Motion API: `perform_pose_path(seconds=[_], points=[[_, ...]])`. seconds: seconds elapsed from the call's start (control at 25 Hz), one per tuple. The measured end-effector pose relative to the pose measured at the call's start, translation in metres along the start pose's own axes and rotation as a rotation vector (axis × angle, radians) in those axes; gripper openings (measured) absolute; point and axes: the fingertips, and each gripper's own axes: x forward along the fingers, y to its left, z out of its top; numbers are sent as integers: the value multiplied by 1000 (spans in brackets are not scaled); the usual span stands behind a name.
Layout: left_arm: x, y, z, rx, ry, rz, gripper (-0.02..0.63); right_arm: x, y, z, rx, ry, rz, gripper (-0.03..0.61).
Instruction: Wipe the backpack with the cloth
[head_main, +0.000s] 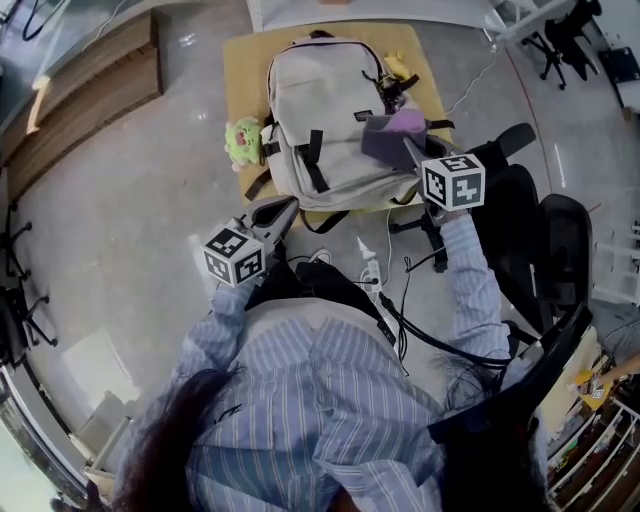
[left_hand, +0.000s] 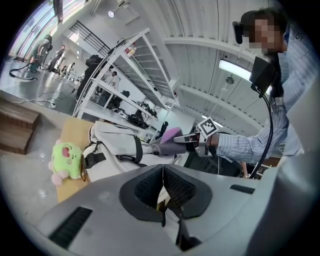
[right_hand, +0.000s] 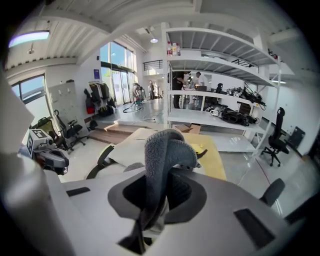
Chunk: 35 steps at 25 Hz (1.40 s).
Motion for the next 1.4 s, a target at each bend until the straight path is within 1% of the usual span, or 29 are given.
perform_pose_path(seconds=[0.12,0.36,0.52,0.64,0.72,0.8,0.88,1.0,1.16,1.28,1.4], points=[[5,-4,-4,0,8,-2,5,-17,-34,-9,48,-11,-51,41],[16,-12,-8,8,20,-12,5,-45,-97,-30,93,-2,-169,41],[17,-14,-9,9,25,-11,5,-55,-116,-40,125,-3,-204,41],[15,-13,-9,8,23,-3,5,-62,-111,-37,137,-21,-200,41],[13,-11,-9,7,21,5,5,-67,-97,-25,152,-68,-165,41],[10,-8,-9,5,17,16,5,-73,-73,-9,164,-127,-112,41],[6,-5,-7,3,11,27,5,-76,-42,7,154,-173,-53,41],[-2,-1,-5,-2,0,42,5,-75,10,21,132,-208,44,41],[-13,6,-5,-11,-13,65,5,-63,81,25,122,-212,175,41],[-21,13,-7,-19,-25,84,5,-48,133,21,108,-192,262,41],[-30,18,-8,-27,-38,102,5,-33,180,13,121,-170,346,41]])
